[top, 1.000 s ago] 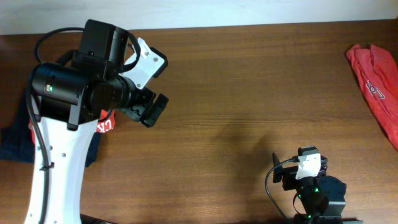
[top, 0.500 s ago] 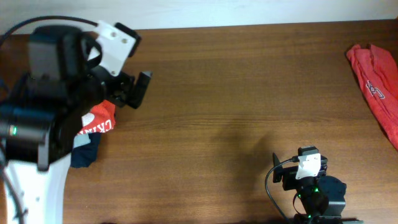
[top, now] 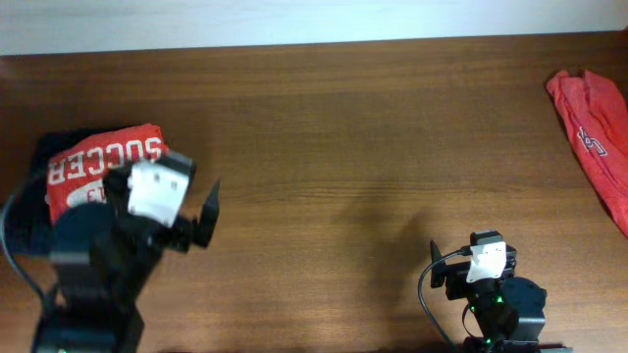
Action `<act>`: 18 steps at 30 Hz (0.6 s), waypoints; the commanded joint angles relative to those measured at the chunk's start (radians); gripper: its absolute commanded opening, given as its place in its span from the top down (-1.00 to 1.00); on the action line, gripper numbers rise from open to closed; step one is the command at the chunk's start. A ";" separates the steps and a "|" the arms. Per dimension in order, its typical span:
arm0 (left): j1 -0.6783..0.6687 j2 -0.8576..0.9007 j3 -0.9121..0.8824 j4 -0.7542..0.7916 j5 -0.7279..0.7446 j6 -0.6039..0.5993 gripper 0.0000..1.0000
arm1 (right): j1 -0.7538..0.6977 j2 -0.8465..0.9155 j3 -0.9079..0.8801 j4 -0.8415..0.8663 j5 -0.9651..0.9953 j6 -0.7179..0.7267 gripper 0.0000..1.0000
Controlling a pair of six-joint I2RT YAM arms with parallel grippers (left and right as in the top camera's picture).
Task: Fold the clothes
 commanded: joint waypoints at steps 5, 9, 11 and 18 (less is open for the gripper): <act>0.011 -0.332 -0.329 0.076 0.011 -0.006 -0.99 | 0.007 -0.009 -0.007 0.002 -0.002 0.008 -0.97; 0.011 -0.467 -0.456 0.108 0.011 -0.006 -0.98 | 0.007 -0.009 -0.007 0.002 -0.002 0.008 -0.97; 0.011 -0.536 -0.521 0.116 0.011 -0.006 -0.98 | 0.007 -0.009 -0.007 0.002 -0.002 0.008 -0.97; 0.012 -0.734 -0.743 0.167 0.017 -0.006 -0.98 | 0.007 -0.009 -0.007 0.002 -0.002 0.008 -0.97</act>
